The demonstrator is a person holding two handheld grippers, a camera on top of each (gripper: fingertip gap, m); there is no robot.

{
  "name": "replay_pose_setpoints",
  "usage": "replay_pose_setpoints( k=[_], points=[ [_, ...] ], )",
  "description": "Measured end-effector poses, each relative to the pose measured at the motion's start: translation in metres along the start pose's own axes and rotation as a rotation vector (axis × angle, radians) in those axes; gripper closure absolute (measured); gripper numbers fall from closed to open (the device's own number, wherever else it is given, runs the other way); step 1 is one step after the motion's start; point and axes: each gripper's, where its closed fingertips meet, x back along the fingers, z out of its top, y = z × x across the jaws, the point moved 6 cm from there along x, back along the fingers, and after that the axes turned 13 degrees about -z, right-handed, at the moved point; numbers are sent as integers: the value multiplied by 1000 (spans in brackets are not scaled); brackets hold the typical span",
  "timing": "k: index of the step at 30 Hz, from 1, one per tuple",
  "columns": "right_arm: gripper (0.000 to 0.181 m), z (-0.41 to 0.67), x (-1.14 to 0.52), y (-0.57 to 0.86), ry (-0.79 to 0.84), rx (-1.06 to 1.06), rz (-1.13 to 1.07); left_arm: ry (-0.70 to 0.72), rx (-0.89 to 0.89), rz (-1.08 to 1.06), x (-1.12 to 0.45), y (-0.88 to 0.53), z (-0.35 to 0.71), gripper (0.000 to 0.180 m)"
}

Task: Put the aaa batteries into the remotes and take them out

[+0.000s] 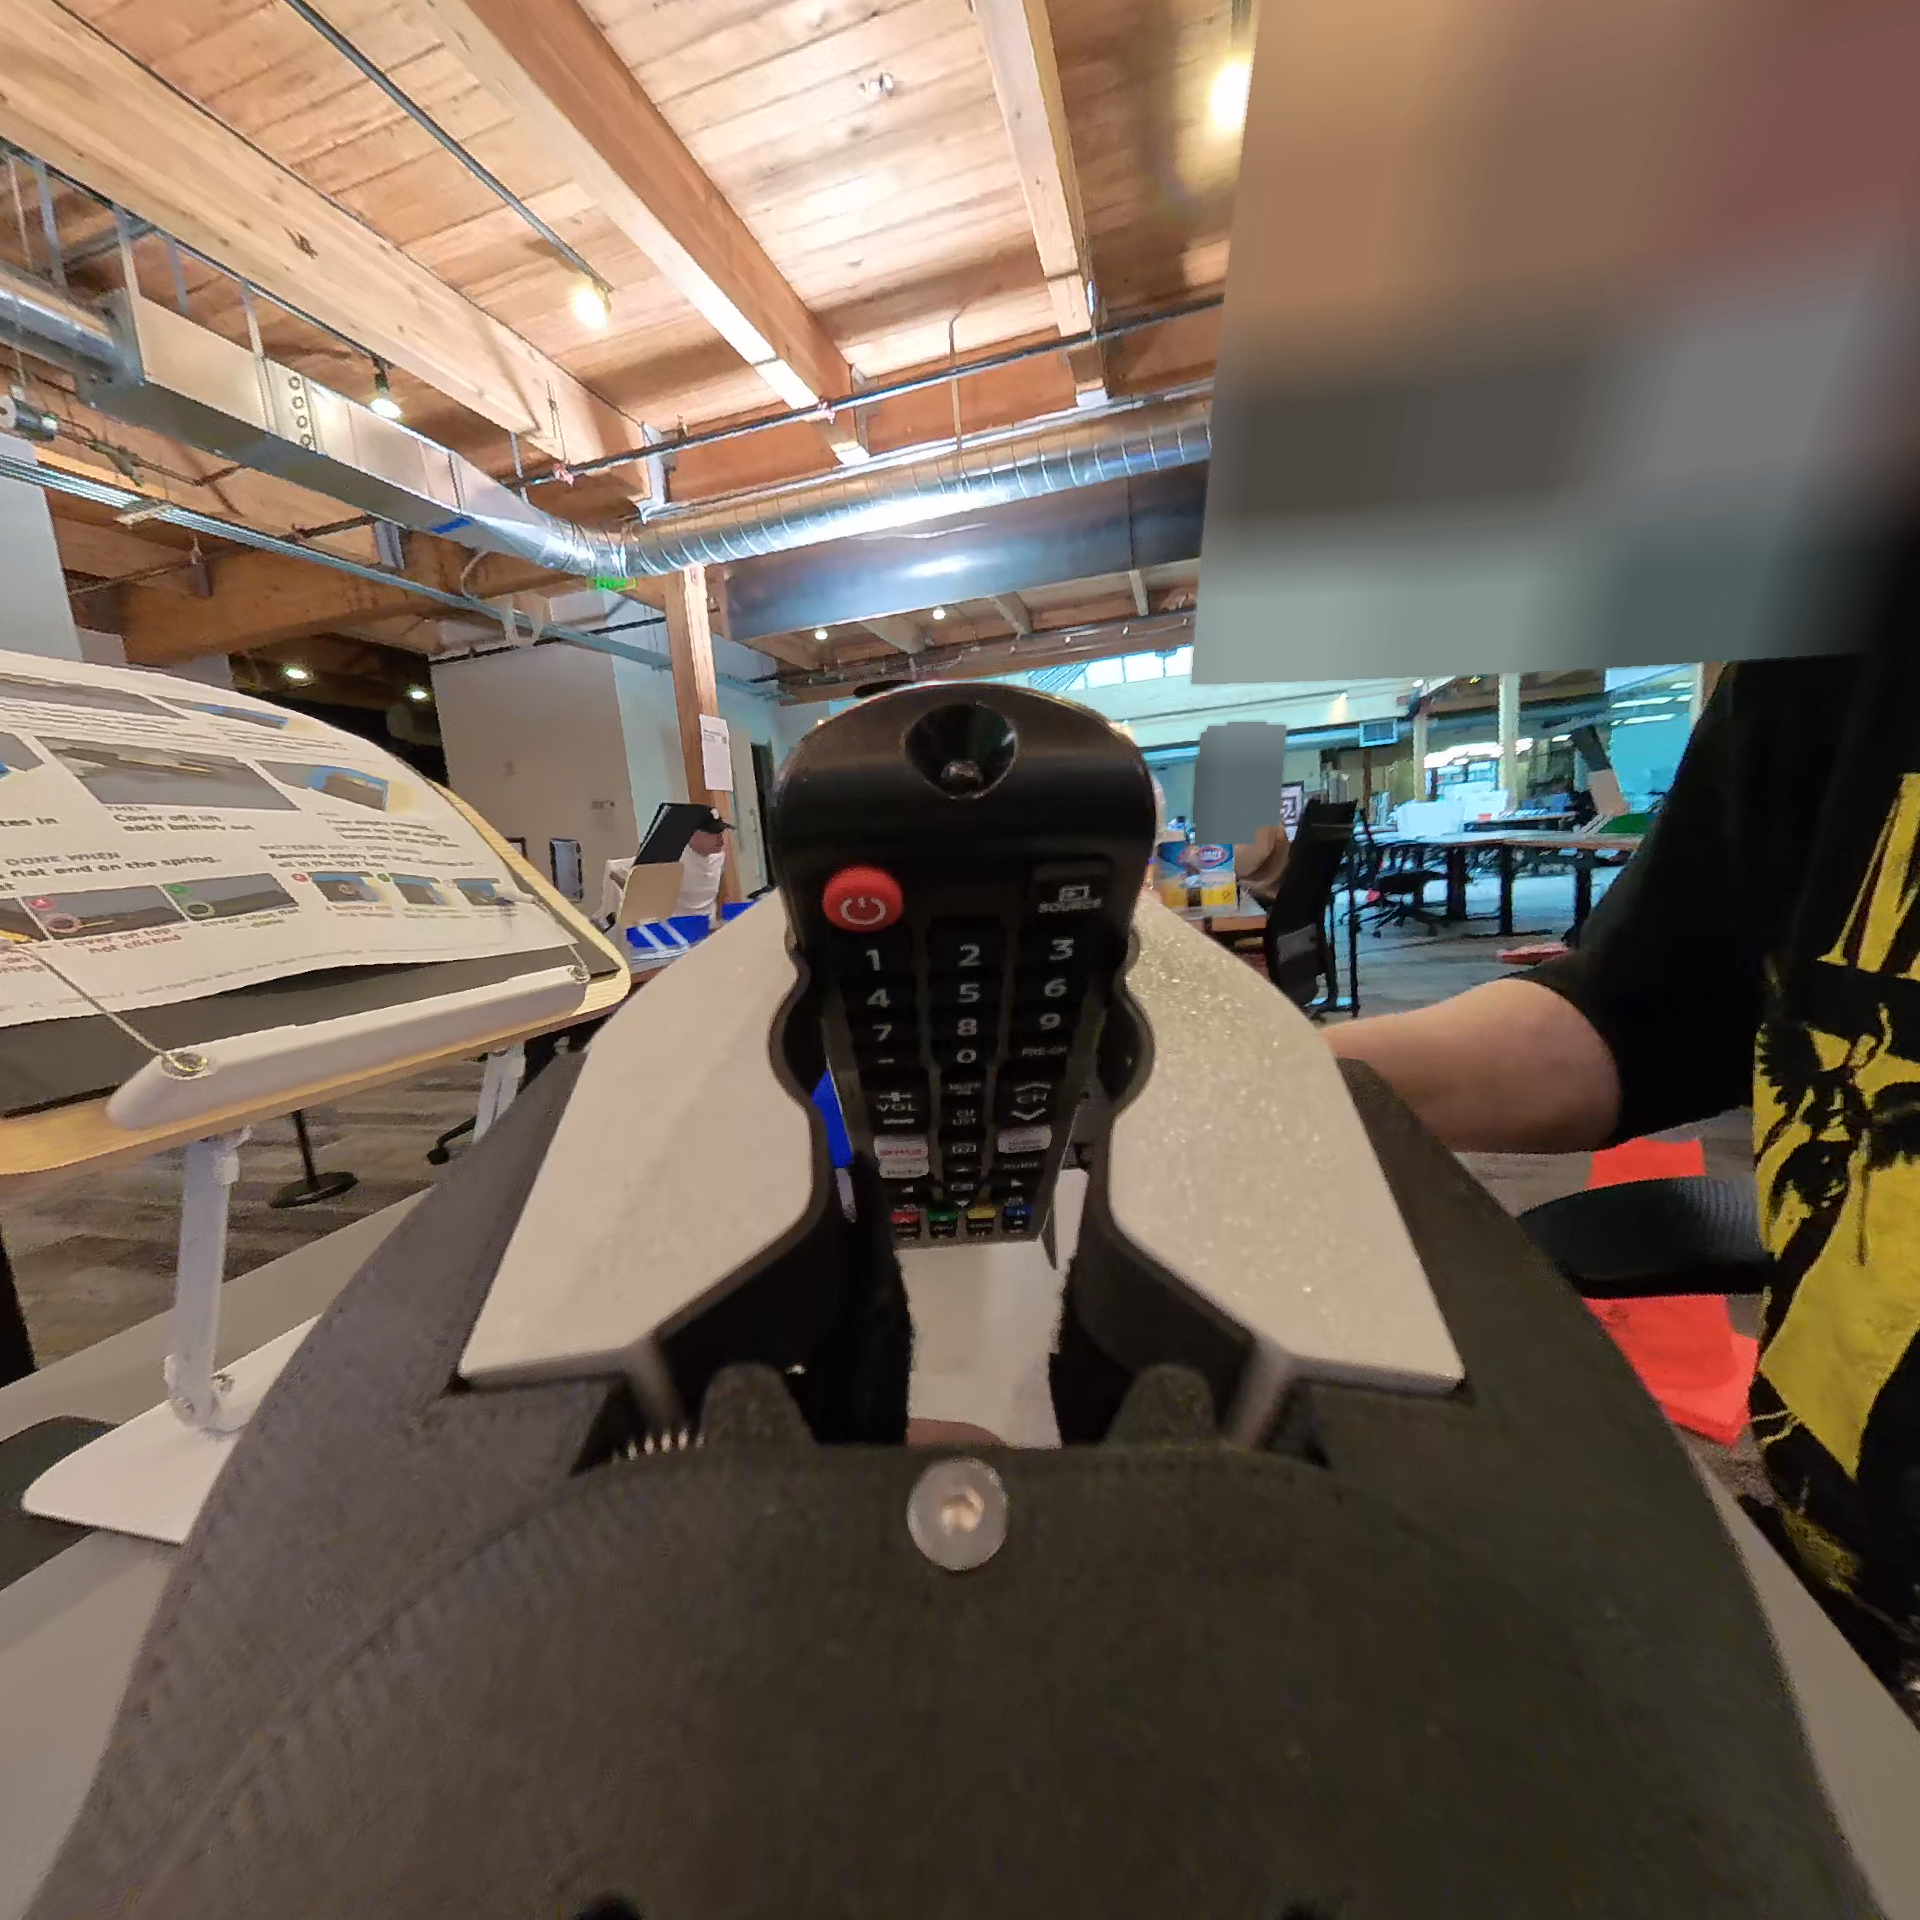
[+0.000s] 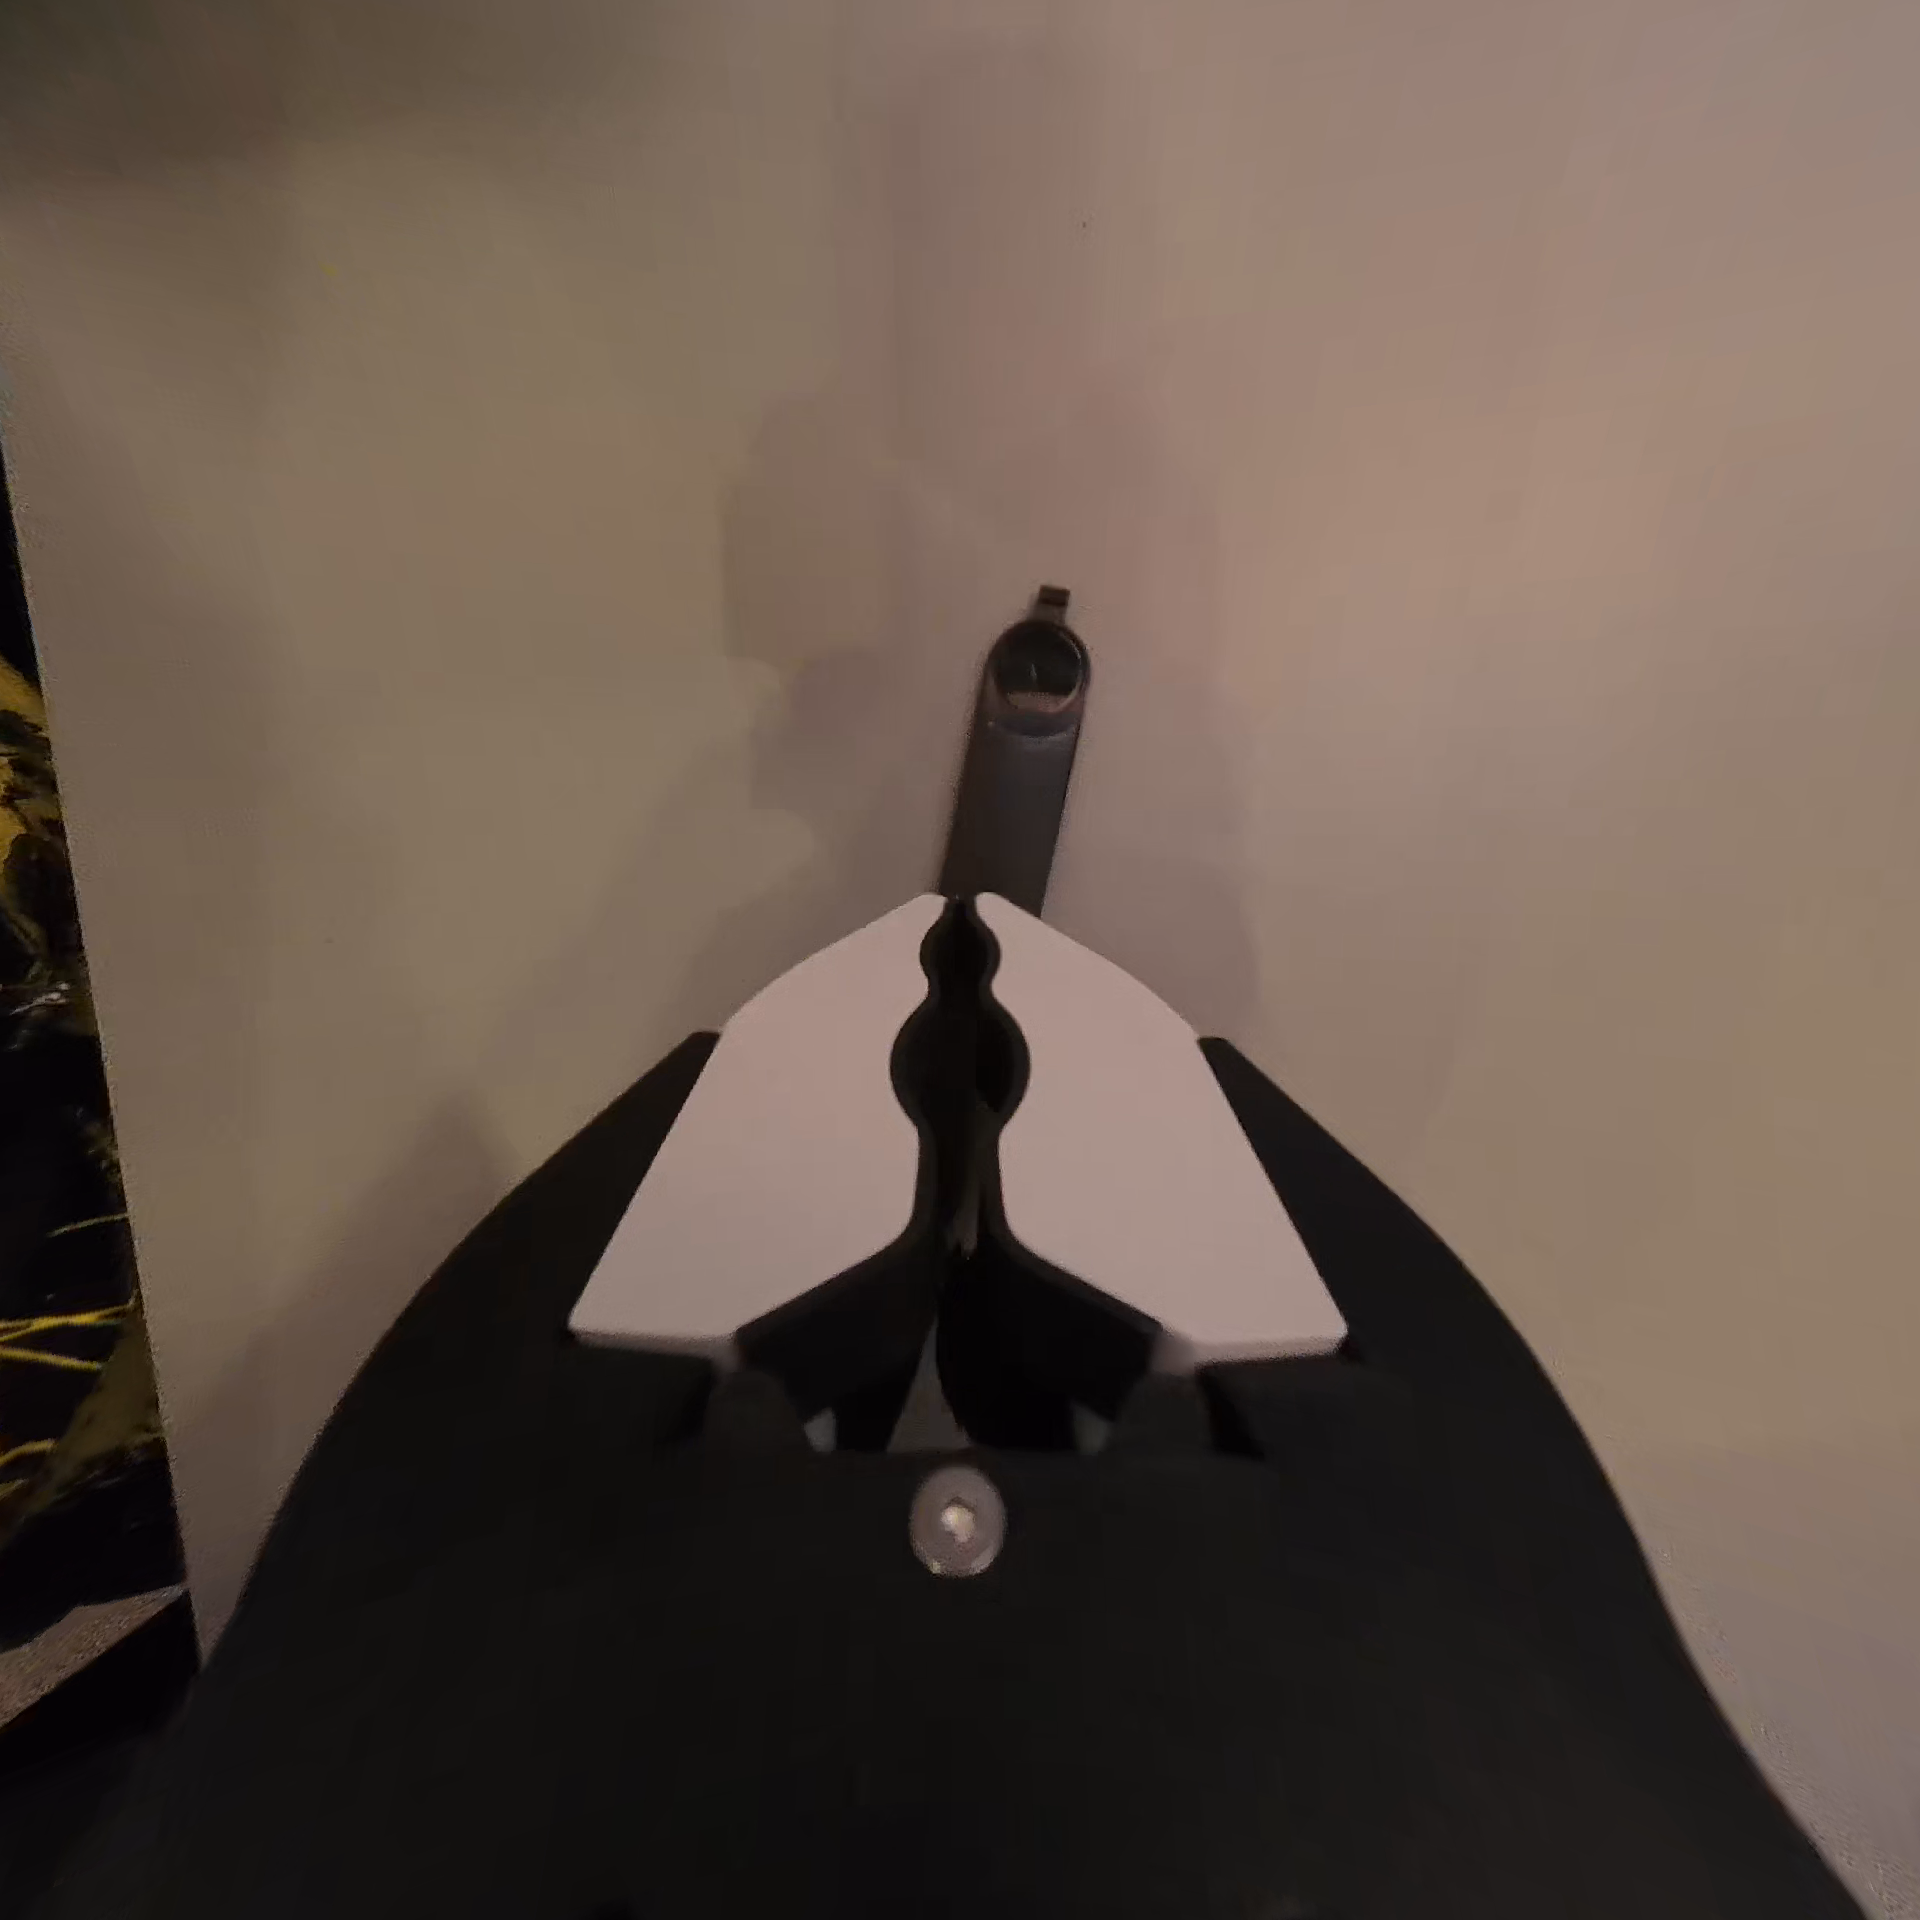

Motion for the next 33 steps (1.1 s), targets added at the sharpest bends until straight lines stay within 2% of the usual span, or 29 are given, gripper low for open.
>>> replay_pose_setpoints(
  k=[1,2,4,6,8,9,13,16,19,22,24,26,28,29,31,32,33],
  points=[
    [169,1,2,3,16,-12,-9,13,8,-5,1,0,1,129],
    [149,3,6,7,32,-34,-38,19,13,-3,2,-1,1,129],
    [143,4,9,7,1,-33,-54,17,14,2,3,-2,0,129],
    [136,-2,1,3,-114,14,-92,19,14,1,2,-2,0,128],
    [147,0,-3,-2,-118,37,-121,18,11,3,2,-2,1,129],
    [161,1,-3,-3,-122,58,-129,23,12,3,3,-2,1,129],
    [161,5,-5,-3,-72,61,-111,54,19,8,5,-2,3,129],
    [162,13,6,1,72,-1,-47,85,28,3,6,-2,5,128],
    [162,46,50,12,314,-16,3,158,52,-15,7,-2,8,128],
    [162,86,93,19,493,87,31,252,70,-40,7,-2,13,129],
    [181,108,108,18,543,170,55,296,70,-46,7,-2,16,129],
    [181,121,112,17,519,226,102,292,58,-41,8,-2,18,129],
    [181,117,97,24,411,248,24,289,59,-26,10,-3,17,129],
    [181,106,85,25,351,237,27,286,63,-14,12,-4,15,129],
    [181,81,71,25,337,142,67,283,78,3,16,-7,12,129],
    [175,65,71,20,296,112,94,274,81,12,17,-8,11,129],
    [162,51,75,11,268,112,86,265,84,18,18,-9,10,129]
  ],
)
